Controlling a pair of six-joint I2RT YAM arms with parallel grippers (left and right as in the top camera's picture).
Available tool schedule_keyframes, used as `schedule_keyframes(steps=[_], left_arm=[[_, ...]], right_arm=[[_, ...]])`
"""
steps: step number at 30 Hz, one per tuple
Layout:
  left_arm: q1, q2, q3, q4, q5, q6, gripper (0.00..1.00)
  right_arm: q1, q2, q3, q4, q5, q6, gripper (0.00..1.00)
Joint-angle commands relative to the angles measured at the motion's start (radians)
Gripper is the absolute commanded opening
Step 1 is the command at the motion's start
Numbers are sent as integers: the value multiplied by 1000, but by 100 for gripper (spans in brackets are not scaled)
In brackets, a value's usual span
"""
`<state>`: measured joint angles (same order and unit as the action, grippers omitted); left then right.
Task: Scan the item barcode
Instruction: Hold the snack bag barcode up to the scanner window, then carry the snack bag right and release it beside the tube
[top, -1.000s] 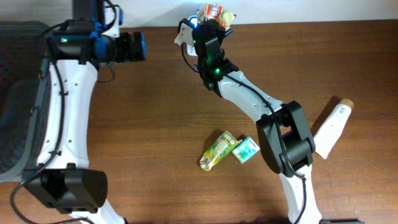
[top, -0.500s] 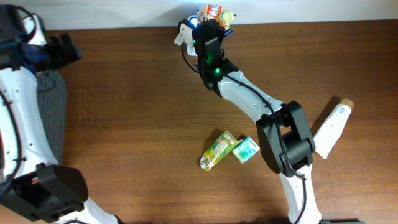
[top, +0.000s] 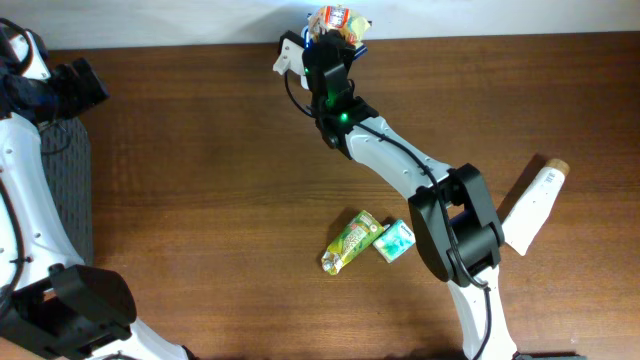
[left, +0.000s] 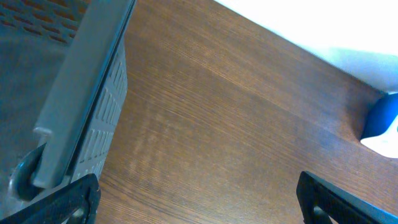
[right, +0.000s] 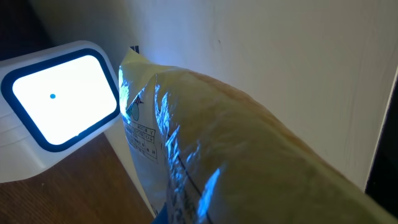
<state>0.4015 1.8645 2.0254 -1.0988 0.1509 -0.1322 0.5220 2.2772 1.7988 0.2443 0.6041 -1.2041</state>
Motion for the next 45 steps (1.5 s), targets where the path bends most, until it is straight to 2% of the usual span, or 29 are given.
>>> schedule_keyframes(steps=[1, 4, 7, 10, 12, 15, 18, 19, 22, 25, 27, 30, 36, 39, 40, 42, 45], left_arm=[[10, 3, 2, 1, -16, -2, 99], [10, 3, 2, 1, -16, -2, 99], [10, 3, 2, 1, -16, -2, 99], [10, 3, 2, 1, -16, -2, 99], [10, 3, 2, 1, -16, -2, 99], [10, 3, 2, 1, -16, -2, 99], [10, 3, 2, 1, -16, -2, 99], [10, 3, 2, 1, -16, -2, 99], [10, 3, 2, 1, -16, -2, 99], [10, 3, 2, 1, -16, -2, 99], [10, 3, 2, 1, -16, -2, 99], [10, 3, 2, 1, -16, -2, 99], [10, 3, 2, 1, -16, -2, 99], [10, 3, 2, 1, -16, -2, 99], [10, 3, 2, 1, -16, -2, 99], [10, 3, 2, 1, -16, -2, 99], [10, 3, 2, 1, -16, -2, 99]], right_arm=[[14, 2, 21, 15, 21, 7, 4], [14, -8, 21, 14, 35, 13, 4], [10, -83, 21, 12, 29, 122, 4], [-2, -206, 21, -68, 37, 206, 4], [-11, -309, 21, -199, 32, 334, 4], [-43, -451, 21, -490, -65, 611, 4], [-133, -572, 21, -827, -362, 951, 4], [-196, -610, 21, -969, -466, 1157, 4], [-315, -639, 21, -1166, -592, 1323, 4], [-510, -616, 2, -1353, -803, 1353, 4], [-630, -587, -43, -1403, -855, 1356, 4], [-743, -546, -125, -1387, -855, 1359, 4], [-904, -458, -336, -1101, -782, 1371, 4], [-951, -446, -349, -1054, -725, 1371, 4], [-963, -447, -346, -1053, -722, 1370, 9], [-980, -447, -337, -1058, -723, 1370, 31], [-983, -450, -308, -1117, -723, 1366, 59]])
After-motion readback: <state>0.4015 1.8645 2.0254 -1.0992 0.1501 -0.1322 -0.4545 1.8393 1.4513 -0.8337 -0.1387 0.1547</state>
